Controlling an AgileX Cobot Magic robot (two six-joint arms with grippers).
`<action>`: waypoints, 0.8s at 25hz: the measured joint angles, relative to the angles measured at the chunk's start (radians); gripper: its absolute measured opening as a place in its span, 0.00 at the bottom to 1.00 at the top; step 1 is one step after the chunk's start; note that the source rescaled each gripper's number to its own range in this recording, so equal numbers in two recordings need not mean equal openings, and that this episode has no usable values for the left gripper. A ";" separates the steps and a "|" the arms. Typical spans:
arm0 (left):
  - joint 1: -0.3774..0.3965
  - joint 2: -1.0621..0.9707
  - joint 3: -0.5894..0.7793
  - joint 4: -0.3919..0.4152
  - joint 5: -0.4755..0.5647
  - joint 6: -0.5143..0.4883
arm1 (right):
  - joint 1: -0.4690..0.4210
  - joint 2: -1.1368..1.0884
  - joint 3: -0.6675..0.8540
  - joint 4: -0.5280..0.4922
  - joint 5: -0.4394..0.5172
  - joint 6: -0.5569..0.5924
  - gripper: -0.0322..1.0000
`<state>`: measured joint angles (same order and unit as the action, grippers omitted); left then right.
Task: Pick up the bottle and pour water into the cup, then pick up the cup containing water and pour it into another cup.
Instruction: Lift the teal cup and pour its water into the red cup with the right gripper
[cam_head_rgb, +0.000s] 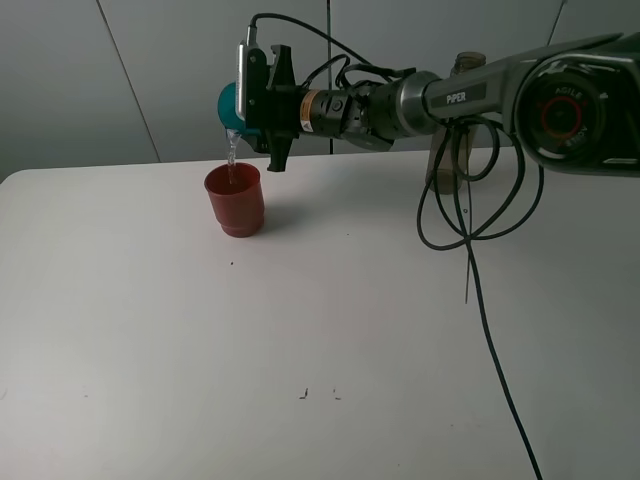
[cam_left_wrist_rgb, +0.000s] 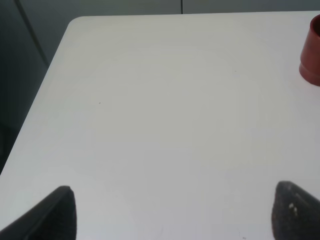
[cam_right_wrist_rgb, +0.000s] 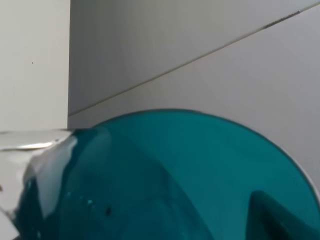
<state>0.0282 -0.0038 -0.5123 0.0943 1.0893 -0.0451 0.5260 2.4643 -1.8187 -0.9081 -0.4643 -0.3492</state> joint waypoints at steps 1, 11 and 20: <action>0.000 0.000 0.000 0.000 0.000 0.000 | 0.000 0.000 0.000 0.000 0.000 -0.004 0.08; 0.000 0.000 0.000 0.000 0.000 0.000 | 0.000 0.000 0.000 0.000 -0.001 -0.087 0.08; 0.000 0.000 0.000 0.000 0.000 0.000 | 0.000 0.000 0.000 0.000 -0.001 -0.163 0.08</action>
<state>0.0282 -0.0038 -0.5123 0.0943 1.0893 -0.0451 0.5260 2.4643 -1.8187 -0.9081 -0.4649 -0.5118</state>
